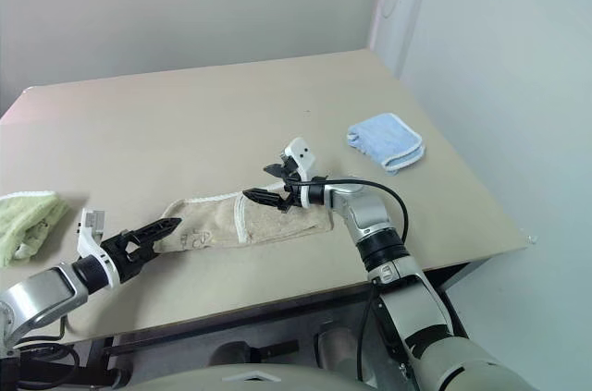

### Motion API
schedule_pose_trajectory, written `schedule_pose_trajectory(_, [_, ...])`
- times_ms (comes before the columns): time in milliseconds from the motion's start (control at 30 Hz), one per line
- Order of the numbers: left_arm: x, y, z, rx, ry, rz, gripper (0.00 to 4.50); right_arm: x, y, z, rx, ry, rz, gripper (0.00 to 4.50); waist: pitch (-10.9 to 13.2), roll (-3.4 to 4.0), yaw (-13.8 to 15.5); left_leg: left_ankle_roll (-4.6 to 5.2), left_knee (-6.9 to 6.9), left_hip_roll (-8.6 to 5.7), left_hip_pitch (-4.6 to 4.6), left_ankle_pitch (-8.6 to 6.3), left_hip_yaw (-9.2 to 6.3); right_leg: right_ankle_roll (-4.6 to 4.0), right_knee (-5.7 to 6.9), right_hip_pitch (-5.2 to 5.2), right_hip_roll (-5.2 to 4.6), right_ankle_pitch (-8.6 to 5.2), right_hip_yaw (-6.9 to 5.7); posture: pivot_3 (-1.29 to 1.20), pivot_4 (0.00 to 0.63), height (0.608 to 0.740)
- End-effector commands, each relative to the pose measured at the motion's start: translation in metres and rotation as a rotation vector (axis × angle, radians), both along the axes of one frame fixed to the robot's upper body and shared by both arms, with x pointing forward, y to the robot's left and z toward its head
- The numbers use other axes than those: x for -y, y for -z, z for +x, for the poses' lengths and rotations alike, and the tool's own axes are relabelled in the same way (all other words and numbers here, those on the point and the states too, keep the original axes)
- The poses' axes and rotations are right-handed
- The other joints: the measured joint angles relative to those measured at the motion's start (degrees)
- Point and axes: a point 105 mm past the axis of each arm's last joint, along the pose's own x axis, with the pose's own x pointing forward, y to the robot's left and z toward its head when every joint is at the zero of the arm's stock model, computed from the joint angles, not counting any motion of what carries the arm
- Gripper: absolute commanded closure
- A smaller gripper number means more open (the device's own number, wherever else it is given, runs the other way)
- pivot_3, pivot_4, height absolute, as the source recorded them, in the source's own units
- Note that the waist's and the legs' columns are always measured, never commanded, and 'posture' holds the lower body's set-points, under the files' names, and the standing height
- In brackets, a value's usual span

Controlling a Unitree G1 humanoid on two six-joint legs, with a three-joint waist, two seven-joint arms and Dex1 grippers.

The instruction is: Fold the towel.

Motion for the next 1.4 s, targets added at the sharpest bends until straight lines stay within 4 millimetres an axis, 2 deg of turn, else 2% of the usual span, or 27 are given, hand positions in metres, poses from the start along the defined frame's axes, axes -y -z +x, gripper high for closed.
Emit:
schedule_pose_trajectory(33, [0.005,0.002,0.000,-0.007,0.006,-0.009,0.92,-0.001,-0.015,0.006,0.057,0.005,0.021,0.00,0.00,0.00,0.13,0.00,-0.05,0.00,0.00,0.00,0.00,0.00,0.00,-0.02,0.00,0.00,0.00,0.00,0.000,0.740])
schedule_pose_trajectory(133, [0.012,0.002,-0.005,-0.010,0.041,-0.019,2.05,0.000,-0.015,0.007,0.058,0.010,0.019,0.00,0.00,-0.01,0.14,0.00,-0.16,0.00,-0.02,0.00,0.03,-0.02,-0.02,-0.08,0.01,-0.01,0.02,0.00,0.000,0.740])
schedule_pose_trajectory(367, [0.012,-0.003,-0.006,0.019,0.038,-0.044,4.49,0.001,-0.016,0.009,0.060,0.018,0.017,0.00,0.02,-0.03,0.02,0.00,-0.22,-0.01,-0.03,0.00,0.08,-0.02,-0.06,-0.15,0.01,-0.01,0.08,0.00,0.000,0.740])
schedule_pose_trajectory(567, [0.019,-0.017,-0.014,0.083,0.136,-0.071,4.49,-0.001,-0.028,-0.001,0.040,-0.056,0.091,0.00,0.03,-0.06,-0.16,-0.01,-0.27,-0.02,-0.05,0.00,0.09,-0.03,-0.10,-0.17,0.00,-0.02,0.09,0.00,0.000,0.740])
schedule_pose_trajectory(700, [0.008,-0.018,-0.010,0.099,0.111,-0.036,4.49,0.001,-0.054,-0.015,0.017,-0.137,0.219,0.00,0.04,-0.07,-0.10,0.00,-0.36,-0.02,-0.05,0.00,0.09,-0.04,-0.12,-0.20,-0.01,-0.03,0.08,0.00,0.000,0.740])
schedule_pose_trajectory(767, [0.002,-0.018,-0.008,0.106,0.105,-0.005,4.49,0.004,-0.064,-0.018,0.011,-0.147,0.258,0.00,0.03,-0.08,-0.11,0.00,-0.41,-0.02,-0.05,0.00,0.08,-0.06,-0.12,-0.24,0.00,-0.04,0.08,0.00,0.000,0.740])
schedule_pose_trajectory(833, [-0.016,-0.009,-0.006,0.068,0.060,0.074,4.49,0.010,-0.072,-0.018,0.008,-0.144,0.281,0.00,0.03,-0.08,-0.12,0.00,-0.44,-0.02,-0.04,0.00,0.09,-0.07,-0.12,-0.26,0.00,-0.04,0.08,0.00,0.000,0.740])
schedule_pose_trajectory(967, [-0.040,-0.010,-0.010,0.062,0.058,0.141,4.49,0.020,-0.067,-0.016,0.006,-0.116,0.237,0.00,0.03,-0.13,-0.29,-0.01,-0.52,-0.02,-0.06,0.00,0.11,-0.10,-0.15,-0.34,-0.01,-0.06,0.09,0.00,0.000,0.740])
schedule_pose_trajectory(1100, [-0.074,-0.025,-0.011,0.080,0.011,0.214,4.49,0.030,-0.054,-0.015,0.003,-0.087,0.171,0.00,0.05,-0.17,-0.33,-0.02,-0.66,-0.01,-0.10,-0.01,0.13,-0.16,-0.22,-0.42,-0.01,-0.10,0.09,0.00,0.000,0.740])
schedule_pose_trajectory(1200, [-0.090,-0.045,-0.005,0.134,0.000,0.244,4.49,0.037,-0.046,-0.015,-0.007,-0.069,0.147,0.00,0.05,-0.18,-0.29,-0.01,-0.69,-0.01,-0.21,0.00,0.14,-0.18,-0.22,-0.54,-0.01,-0.11,0.09,0.00,0.000,0.740])
schedule_pose_trajectory(1267, [-0.089,-0.061,0.000,0.192,0.024,0.237,4.49,0.039,-0.043,-0.017,-0.013,-0.065,0.139,0.00,0.07,-0.25,-0.20,-0.01,-0.67,-0.01,-0.31,0.00,0.13,-0.17,-0.21,-0.60,-0.01,-0.11,0.08,0.00,0.000,0.740])
schedule_pose_trajectory(1333, [-0.081,-0.077,0.007,0.249,0.057,0.208,4.49,0.039,-0.040,-0.020,-0.014,-0.074,0.124,0.00,0.08,-0.26,-0.15,-0.01,-0.65,-0.01,-0.35,0.00,0.14,-0.17,-0.22,-0.61,-0.03,-0.10,0.08,0.00,0.000,0.740])
schedule_pose_trajectory(1400, [-0.060,-0.099,0.012,0.336,0.114,0.128,4.49,0.040,-0.036,-0.023,-0.006,-0.084,0.098,0.00,0.09,-0.38,-0.13,-0.01,-0.63,-0.01,-0.37,0.00,0.14,-0.16,-0.21,-0.61,-0.04,-0.10,0.08,0.00,0.000,0.740])
